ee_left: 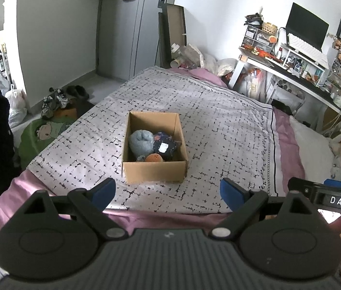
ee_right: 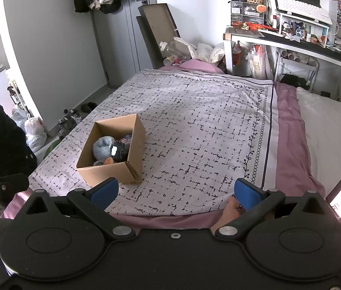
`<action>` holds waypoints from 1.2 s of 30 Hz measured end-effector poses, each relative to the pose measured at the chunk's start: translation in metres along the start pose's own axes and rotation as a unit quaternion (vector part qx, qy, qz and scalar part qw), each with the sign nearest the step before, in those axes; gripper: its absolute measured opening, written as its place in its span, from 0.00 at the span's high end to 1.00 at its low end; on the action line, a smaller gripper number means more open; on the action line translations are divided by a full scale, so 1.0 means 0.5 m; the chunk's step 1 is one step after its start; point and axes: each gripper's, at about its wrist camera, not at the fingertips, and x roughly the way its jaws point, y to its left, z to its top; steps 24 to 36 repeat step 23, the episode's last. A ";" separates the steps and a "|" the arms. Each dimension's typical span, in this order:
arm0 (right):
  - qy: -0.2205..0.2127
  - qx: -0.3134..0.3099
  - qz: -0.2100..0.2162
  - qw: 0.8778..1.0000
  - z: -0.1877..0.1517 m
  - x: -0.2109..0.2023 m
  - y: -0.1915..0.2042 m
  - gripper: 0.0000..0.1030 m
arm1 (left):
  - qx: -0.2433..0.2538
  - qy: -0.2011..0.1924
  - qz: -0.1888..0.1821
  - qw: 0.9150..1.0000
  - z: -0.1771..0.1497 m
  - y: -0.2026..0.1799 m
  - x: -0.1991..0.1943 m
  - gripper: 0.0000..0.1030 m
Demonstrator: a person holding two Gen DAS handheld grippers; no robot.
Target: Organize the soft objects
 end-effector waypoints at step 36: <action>0.013 0.002 0.011 1.000 -0.001 0.028 -0.012 0.00 | 0.021 0.020 -0.007 1.000 -0.001 -0.028 0.060 0.11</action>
